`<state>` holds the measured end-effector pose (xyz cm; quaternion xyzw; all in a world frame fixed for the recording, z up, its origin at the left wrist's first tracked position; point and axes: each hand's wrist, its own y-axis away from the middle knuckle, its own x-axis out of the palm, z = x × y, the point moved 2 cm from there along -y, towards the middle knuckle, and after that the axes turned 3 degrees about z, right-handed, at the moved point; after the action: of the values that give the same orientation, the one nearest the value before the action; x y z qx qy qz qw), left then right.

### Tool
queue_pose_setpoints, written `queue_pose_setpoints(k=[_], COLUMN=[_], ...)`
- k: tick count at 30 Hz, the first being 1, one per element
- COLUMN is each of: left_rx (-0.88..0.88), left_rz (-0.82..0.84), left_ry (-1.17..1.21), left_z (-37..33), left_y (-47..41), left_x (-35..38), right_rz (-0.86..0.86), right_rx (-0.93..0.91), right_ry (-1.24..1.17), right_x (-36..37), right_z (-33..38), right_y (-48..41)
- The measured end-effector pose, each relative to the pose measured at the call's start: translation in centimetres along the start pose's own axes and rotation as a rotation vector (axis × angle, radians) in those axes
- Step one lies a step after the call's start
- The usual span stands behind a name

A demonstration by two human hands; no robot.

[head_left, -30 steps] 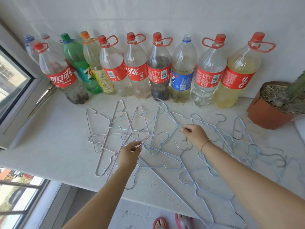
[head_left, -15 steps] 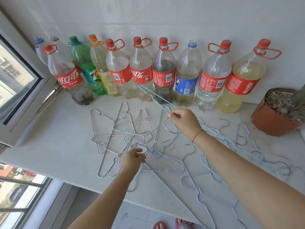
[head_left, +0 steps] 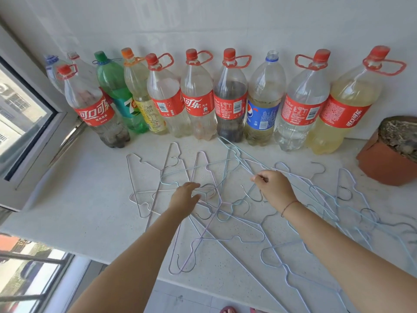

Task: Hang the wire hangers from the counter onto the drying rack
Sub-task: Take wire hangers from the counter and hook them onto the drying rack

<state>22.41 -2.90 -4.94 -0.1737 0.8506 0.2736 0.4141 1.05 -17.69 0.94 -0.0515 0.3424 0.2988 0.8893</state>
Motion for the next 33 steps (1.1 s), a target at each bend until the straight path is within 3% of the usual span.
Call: queue_pose_setpoints(k=[7,17,28,33], left_rx=[-0.024,0.085,0.243,0.203], left_rz=[0.043,0.095,-0.285,-0.314], left_ry=[-0.017,-0.151,-0.088,-0.013], left_z=[0.2,-0.7,-3.8,-4.3], left_y=[-2.4,-4.0,-2.5,-0.2], left_x=[-0.1,-0.9,-7.0,-9.6], right_rz=[-0.027,-0.064,-0.135,-0.146], right_rx=[0.059,0.104,0.112,0.052], right_ry=[-0.04,-0.095,-0.218,-0.248], right_x=[0.5,-0.3,-3.0,-4.8], right_z=[0.0,-0.2,1.5,2.9], right_y=[0.1,0.2,0.6,0.9])
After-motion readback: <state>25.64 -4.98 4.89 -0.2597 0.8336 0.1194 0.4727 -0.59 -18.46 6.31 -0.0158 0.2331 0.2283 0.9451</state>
